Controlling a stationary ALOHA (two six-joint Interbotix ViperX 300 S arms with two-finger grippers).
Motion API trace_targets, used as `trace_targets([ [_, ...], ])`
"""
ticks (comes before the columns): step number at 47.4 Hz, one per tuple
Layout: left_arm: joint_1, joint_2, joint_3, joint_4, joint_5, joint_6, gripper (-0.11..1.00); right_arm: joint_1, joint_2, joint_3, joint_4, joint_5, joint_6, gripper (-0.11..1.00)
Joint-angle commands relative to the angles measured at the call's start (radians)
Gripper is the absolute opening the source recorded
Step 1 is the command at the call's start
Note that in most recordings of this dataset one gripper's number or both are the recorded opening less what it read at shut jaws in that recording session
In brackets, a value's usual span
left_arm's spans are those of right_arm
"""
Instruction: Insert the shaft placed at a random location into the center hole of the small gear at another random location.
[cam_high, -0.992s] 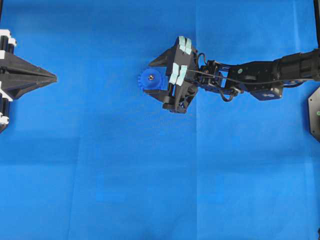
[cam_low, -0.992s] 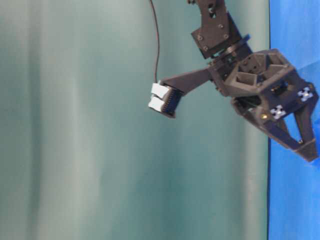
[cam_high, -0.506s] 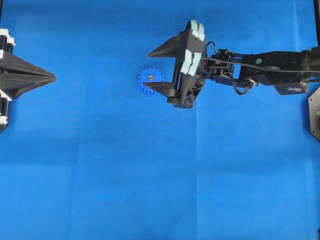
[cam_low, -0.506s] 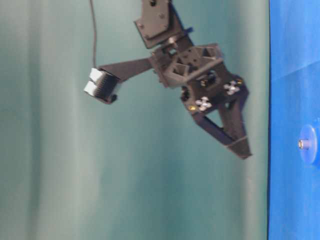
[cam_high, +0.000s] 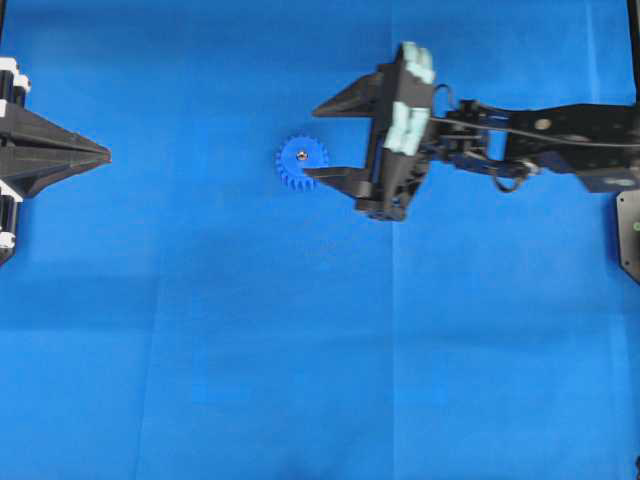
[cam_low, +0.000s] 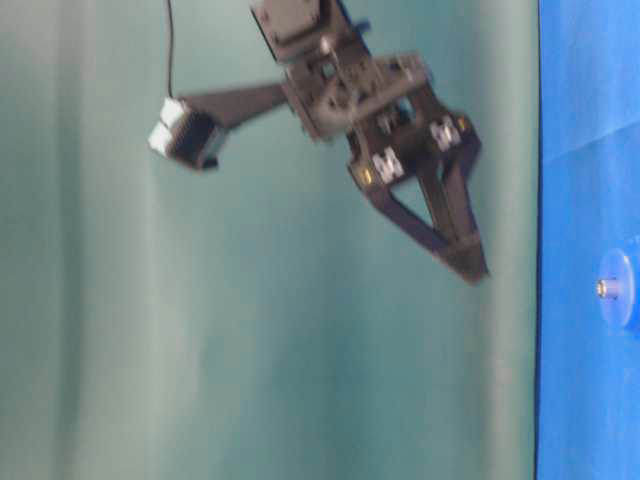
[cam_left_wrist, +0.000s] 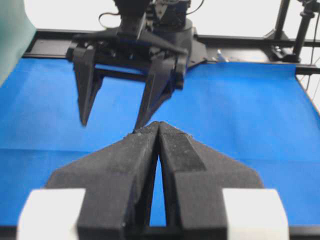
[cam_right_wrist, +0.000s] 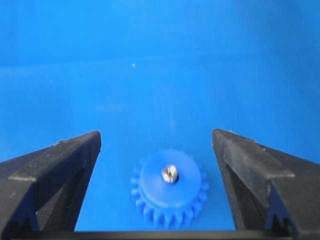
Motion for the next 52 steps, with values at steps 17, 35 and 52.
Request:
trace_targets([
  [17,0.002,0.005,-0.012,0.0,-0.005,0.0,0.0,0.025,-0.227,0.195,0.0,-0.009,0.002,0.78],
  [35,0.002,0.005,-0.012,0.002,-0.005,0.0,0.0,0.028,-0.261,0.227,0.002,-0.009,0.002,0.78],
  [52,0.002,0.005,-0.012,0.0,-0.005,0.0,0.0,0.028,-0.252,0.229,0.002,-0.005,0.002,0.78],
])
